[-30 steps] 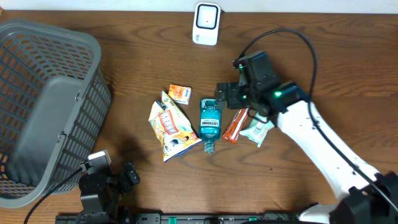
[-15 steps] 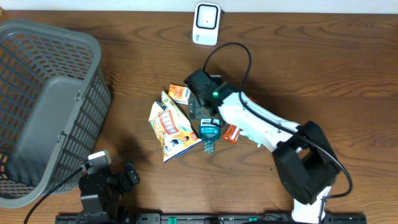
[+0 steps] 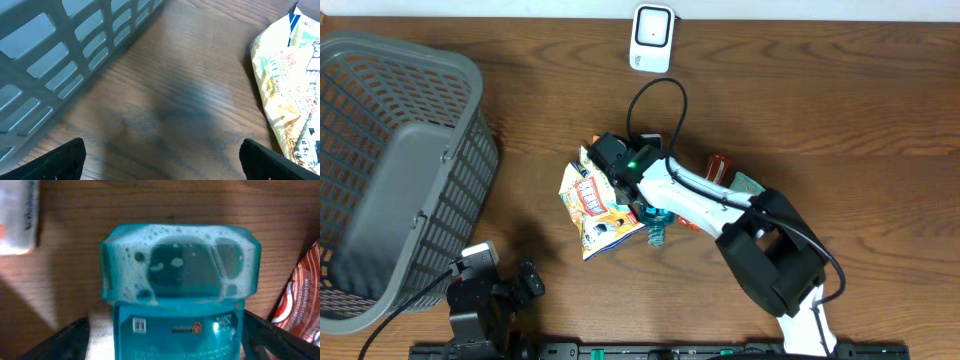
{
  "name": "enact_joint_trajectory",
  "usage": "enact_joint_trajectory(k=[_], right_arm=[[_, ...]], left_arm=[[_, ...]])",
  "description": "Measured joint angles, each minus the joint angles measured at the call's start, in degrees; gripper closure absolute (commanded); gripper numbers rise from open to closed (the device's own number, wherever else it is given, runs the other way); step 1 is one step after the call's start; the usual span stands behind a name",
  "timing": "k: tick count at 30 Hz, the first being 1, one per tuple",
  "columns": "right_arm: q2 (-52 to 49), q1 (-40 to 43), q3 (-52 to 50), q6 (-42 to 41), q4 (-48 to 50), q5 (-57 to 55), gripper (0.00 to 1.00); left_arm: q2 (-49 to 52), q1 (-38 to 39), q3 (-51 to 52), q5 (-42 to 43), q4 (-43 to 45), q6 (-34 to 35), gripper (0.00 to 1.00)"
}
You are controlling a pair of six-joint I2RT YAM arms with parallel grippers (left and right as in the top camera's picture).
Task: Scan the item barcode
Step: 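Grasp the teal Listerine bottle with the right gripper and lift it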
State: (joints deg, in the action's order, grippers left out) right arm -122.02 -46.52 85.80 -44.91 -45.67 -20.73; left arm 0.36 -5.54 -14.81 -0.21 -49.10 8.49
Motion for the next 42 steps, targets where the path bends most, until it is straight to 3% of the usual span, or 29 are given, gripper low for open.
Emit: enact_joint_trajectory(k=[9,12,17,20,21,25,32,42], right_arm=[[-1.0,0.2,1.1,-1.4,-2.1,-1.0,0.35],[-1.4,0.2,1.7,-1.3,-2.8,-0.7,0.5],[-1.7,0.4,2.4,-1.3,-3.7,0.4,0.48],[-1.7,0.6,2.6,-0.6,-4.4,0.7,0.32],[-1.8,0.7,2.6,-0.3,-4.7,1.1,0.32],[-1.9,0.8,3.0,3.0,-6.1,3.3,0.45],[-1.7,1.5,3.5,12.8,-7.3,8.5,0.57],[-1.1,8.2,3.8,31.5,-8.8,32.8,0.52]], left_arm=[[0.0,0.0,0.0,0.0,0.0,0.0,0.02],[0.0,0.0,0.0,0.0,0.0,0.0,0.02],[0.0,0.0,0.0,0.0,0.0,0.0,0.02],[0.0,0.0,0.0,0.0,0.0,0.0,0.02],[0.0,0.0,0.0,0.0,0.0,0.0,0.02],[0.0,0.0,0.0,0.0,0.0,0.0,0.02],[0.0,0.0,0.0,0.0,0.0,0.0,0.02],[0.0,0.0,0.0,0.0,0.0,0.0,0.02]])
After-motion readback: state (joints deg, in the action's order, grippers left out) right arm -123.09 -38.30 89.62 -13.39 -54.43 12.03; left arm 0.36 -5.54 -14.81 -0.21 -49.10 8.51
